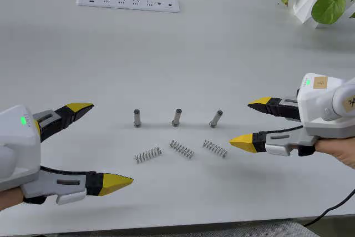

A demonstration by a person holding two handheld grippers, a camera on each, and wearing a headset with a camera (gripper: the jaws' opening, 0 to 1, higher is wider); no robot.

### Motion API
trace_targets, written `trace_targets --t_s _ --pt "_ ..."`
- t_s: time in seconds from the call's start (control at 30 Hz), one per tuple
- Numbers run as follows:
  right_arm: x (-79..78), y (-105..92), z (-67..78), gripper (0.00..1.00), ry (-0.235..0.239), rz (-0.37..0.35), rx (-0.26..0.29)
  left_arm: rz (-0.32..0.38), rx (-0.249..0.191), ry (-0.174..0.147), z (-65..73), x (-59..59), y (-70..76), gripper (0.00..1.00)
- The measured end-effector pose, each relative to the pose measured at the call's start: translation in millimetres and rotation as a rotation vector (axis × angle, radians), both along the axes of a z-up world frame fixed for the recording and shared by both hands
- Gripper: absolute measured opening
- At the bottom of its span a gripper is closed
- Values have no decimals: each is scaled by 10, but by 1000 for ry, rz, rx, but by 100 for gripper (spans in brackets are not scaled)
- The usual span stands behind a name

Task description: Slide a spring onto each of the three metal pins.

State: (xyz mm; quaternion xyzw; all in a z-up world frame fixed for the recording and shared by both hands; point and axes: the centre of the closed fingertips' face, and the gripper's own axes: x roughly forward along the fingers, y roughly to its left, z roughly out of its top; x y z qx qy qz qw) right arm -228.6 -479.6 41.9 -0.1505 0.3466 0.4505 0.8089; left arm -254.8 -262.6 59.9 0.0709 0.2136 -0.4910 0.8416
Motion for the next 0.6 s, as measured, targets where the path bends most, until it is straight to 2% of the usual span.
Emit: trace_targets --t_s 0.1,0.3,0.47,0.6 --pt "-58 -12 26 71 -13 4 17 -2 6 0 1 -14 -3 95" --pt "-198 -38 59 80 -28 29 48 -9 24 8 -14 -46 -12 94" --pt "-284 -53 109 84 -35 43 79 -22 61 13 -60 -83 -44 88" --pt "-310 -67 123 90 -59 46 100 -30 115 22 -128 -94 -49 81"
